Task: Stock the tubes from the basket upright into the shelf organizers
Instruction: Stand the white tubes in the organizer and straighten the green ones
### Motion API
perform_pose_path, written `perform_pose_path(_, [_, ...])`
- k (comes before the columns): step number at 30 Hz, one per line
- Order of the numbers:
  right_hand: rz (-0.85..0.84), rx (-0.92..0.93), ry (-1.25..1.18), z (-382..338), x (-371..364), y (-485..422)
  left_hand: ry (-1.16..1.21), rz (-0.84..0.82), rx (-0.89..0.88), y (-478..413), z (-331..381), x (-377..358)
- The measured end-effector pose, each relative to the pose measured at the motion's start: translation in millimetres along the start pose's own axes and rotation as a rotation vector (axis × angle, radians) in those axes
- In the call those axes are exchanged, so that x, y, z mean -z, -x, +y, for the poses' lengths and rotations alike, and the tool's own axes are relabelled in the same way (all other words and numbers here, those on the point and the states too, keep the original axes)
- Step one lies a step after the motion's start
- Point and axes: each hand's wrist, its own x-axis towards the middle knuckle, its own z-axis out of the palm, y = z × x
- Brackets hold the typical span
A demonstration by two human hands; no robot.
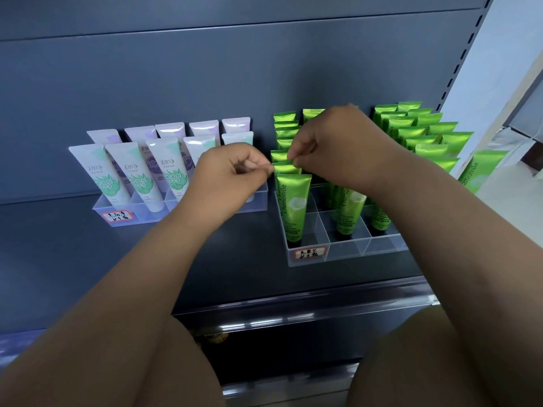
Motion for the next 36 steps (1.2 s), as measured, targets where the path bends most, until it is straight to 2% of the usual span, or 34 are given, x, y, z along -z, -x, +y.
perform_pose_path(17, [0.011, -0.049, -0.111, 1, 6, 5, -0.006, 0.032, 0.063, 6, 1, 3])
perform_pose_path(22, [0.122, -0.12, -0.157, 5, 10, 2, -0.038, 0.113, 0.051, 0, 2, 7])
perform_pose_path(26, [0.202, -0.127, -0.099, 9, 13, -13, -0.037, 0.182, 0.033, -15, 11, 8])
perform_pose_path(29, [0.16, -0.107, -0.054, 10, 20, -32, -0.06, 0.201, 0.016, -37, 23, 9])
perform_pose_path(33, [0.013, -0.087, 0.105, 13, 24, -60, -0.184, 0.114, 0.01, -64, 34, 7])
perform_pose_path(36, [-0.098, -0.094, 0.129, 15, 22, -69, -0.216, 0.073, 0.023, -72, 25, 0])
